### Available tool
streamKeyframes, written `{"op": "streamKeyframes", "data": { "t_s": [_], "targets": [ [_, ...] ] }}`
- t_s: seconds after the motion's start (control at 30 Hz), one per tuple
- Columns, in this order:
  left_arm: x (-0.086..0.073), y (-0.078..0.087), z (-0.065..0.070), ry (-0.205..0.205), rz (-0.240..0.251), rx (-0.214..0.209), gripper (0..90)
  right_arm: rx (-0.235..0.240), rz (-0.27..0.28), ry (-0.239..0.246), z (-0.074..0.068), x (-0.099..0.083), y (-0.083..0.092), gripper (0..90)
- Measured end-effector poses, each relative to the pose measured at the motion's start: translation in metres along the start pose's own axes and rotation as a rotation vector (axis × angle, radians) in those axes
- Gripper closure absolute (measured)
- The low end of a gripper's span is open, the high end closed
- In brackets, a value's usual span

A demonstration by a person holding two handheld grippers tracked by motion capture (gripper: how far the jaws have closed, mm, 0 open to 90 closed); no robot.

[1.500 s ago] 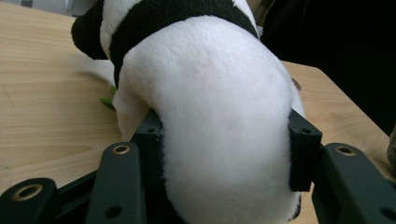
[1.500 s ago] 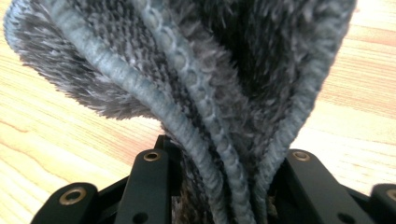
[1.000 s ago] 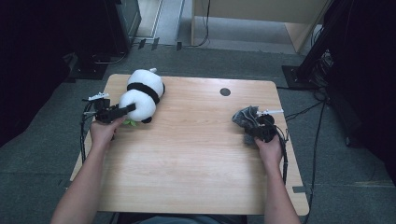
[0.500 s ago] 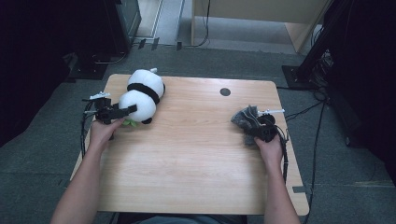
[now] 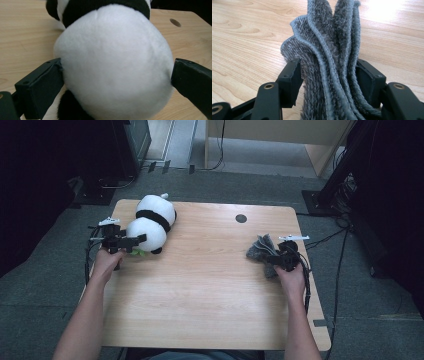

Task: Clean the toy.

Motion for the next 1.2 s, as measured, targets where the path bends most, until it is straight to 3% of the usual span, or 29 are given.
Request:
{"op": "streamKeyframes", "data": {
  "t_s": [0.2,0.37,0.53,0.67,0.83,0.93,0.97,1.2],
  "targets": [
    [0.007,0.014,0.006,-0.021,0.031,-0.003,0.0,-0.007,0.037,0.014,-0.005,0.005,0.010,41.1],
    [0.008,0.021,0.020,-0.074,0.021,-0.019,0.0,-0.012,0.044,0.028,-0.014,0.007,0.016,40.7],
    [0.008,0.025,0.032,-0.091,0.013,-0.044,0.0,-0.006,0.047,0.055,-0.027,0.008,0.020,40.8],
    [0.007,0.029,0.053,-0.146,0.010,-0.072,0.0,0.000,0.049,0.086,-0.037,0.010,0.024,40.7],
    [0.006,0.029,0.072,-0.158,0.006,-0.126,0.0,0.021,0.048,0.114,-0.050,0.010,0.025,40.5],
    [0.004,0.027,0.080,-0.179,-0.001,-0.133,0.0,0.035,0.045,0.123,-0.057,0.009,0.023,40.5],
    [0.001,0.024,0.088,-0.209,-0.011,-0.139,0.0,0.059,0.045,0.132,-0.065,0.007,0.021,40.3],
    [-0.011,0.017,0.117,-0.269,-0.023,-0.192,0.0,0.124,0.037,0.168,-0.091,0.004,0.008,39.7]
  ]
}}
Point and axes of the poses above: each handheld gripper's, and its own axes: y roughly backward along the jaws, x roughly out of its top, z roughly to its right, the point moved 5 cm from there along -y, roughly forward along the jaws, and after that the axes turned 6 degrees about x, right-handed, at the moved point
